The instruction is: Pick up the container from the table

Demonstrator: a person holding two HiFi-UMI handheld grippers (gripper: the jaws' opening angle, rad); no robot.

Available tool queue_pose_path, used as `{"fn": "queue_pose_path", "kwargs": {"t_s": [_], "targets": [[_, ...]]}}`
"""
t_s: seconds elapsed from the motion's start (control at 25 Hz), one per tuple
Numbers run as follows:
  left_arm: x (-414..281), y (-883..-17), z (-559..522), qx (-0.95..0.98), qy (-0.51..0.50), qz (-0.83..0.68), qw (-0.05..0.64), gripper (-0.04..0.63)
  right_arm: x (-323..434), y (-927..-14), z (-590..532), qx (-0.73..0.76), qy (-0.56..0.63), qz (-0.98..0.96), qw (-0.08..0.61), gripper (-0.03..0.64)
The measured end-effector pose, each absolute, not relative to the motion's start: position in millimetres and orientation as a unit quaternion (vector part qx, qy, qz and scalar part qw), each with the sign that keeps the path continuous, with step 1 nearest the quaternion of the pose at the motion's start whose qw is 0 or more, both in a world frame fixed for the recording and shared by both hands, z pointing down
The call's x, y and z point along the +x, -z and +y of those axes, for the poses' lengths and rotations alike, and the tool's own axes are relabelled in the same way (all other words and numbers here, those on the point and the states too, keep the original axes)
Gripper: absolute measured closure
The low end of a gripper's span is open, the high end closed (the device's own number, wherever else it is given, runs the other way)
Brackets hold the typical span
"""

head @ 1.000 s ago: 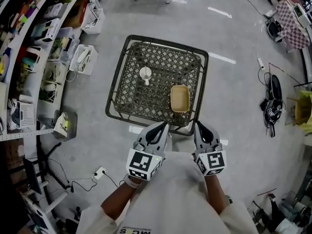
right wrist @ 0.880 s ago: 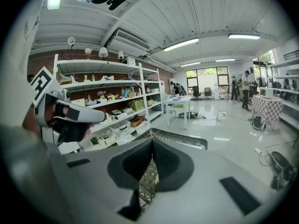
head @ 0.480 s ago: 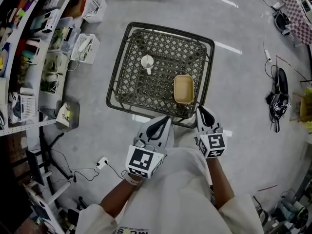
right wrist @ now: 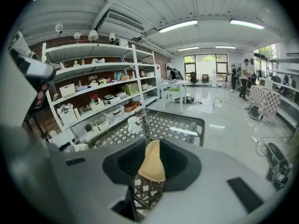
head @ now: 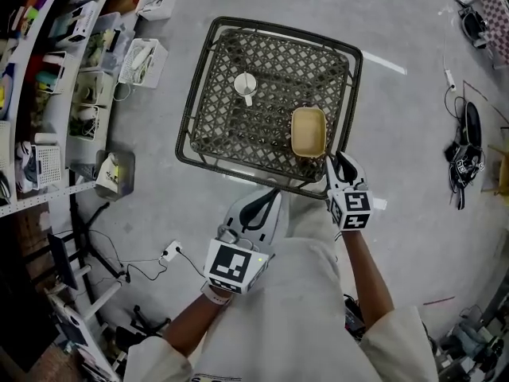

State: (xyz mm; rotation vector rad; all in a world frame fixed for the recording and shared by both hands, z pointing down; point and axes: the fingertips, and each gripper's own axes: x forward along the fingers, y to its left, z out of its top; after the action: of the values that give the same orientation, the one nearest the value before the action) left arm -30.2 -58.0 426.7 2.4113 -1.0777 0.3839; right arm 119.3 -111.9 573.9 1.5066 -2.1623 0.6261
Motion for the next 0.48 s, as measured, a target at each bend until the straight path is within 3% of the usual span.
{"fn": "queue_pose_path", "kwargs": {"t_s": [0.48], "targets": [[-31,-439,-53,0.867,-0.147,-0.405,0.25,0.572,128,-657,-129,0.527,-0.253,-0.762,0.278,0.489]]}}
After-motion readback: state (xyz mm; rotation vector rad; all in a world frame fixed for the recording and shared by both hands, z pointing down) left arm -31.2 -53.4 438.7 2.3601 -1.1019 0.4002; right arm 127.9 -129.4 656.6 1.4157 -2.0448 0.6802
